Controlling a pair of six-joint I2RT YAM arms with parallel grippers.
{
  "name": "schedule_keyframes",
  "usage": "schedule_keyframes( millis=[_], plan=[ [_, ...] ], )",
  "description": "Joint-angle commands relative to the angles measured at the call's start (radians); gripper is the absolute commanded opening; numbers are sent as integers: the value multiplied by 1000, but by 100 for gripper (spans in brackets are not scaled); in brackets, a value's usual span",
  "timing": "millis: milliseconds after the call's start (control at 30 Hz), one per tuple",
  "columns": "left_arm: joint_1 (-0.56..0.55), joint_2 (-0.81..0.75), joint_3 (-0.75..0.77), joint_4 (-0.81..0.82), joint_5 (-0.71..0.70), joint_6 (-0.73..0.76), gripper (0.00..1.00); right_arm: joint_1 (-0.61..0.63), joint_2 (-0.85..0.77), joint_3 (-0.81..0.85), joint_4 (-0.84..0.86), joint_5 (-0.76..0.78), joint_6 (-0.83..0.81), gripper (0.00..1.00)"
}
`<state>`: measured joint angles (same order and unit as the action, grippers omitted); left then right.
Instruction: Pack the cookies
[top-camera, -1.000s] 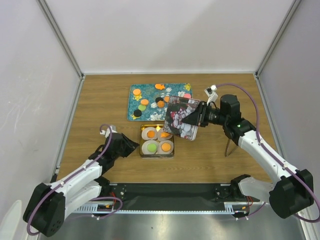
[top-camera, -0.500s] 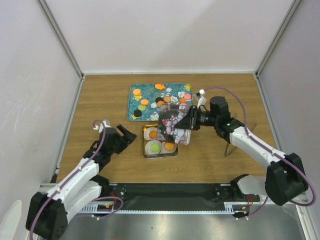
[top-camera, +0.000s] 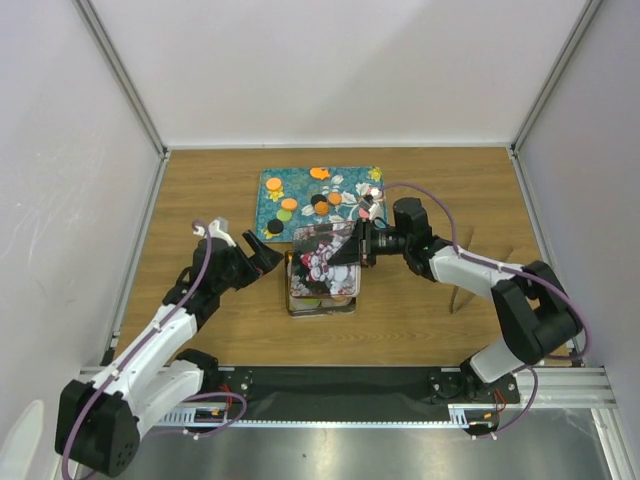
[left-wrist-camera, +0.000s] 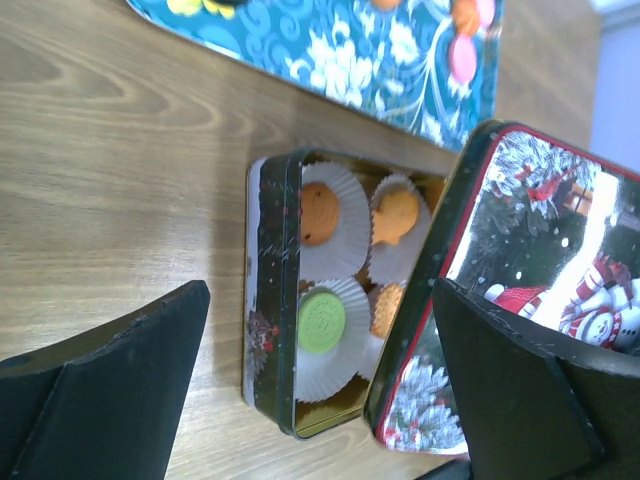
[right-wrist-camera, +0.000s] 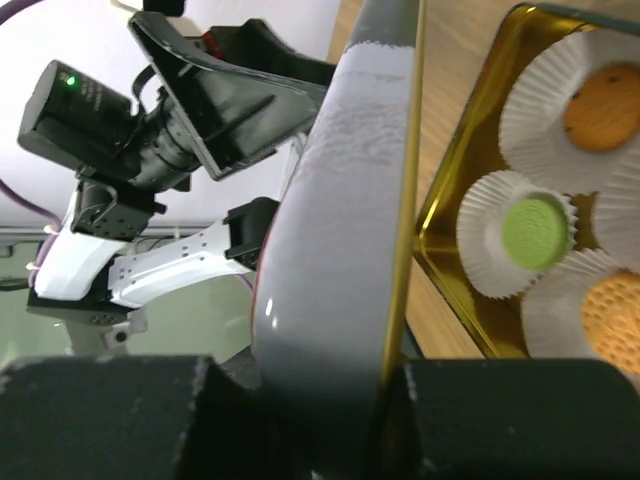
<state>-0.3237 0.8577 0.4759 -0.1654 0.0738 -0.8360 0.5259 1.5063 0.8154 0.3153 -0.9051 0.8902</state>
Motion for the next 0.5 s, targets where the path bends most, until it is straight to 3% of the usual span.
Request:
schedule_keyframes(
  millis=[0,467],
  plan=[
    [6,36,38,43,81,74,100,17,55,2,198,-67,87,7],
    [6,98,3,125,147,95,100,17,258,-9,439,-133,234,7]
  ],
)
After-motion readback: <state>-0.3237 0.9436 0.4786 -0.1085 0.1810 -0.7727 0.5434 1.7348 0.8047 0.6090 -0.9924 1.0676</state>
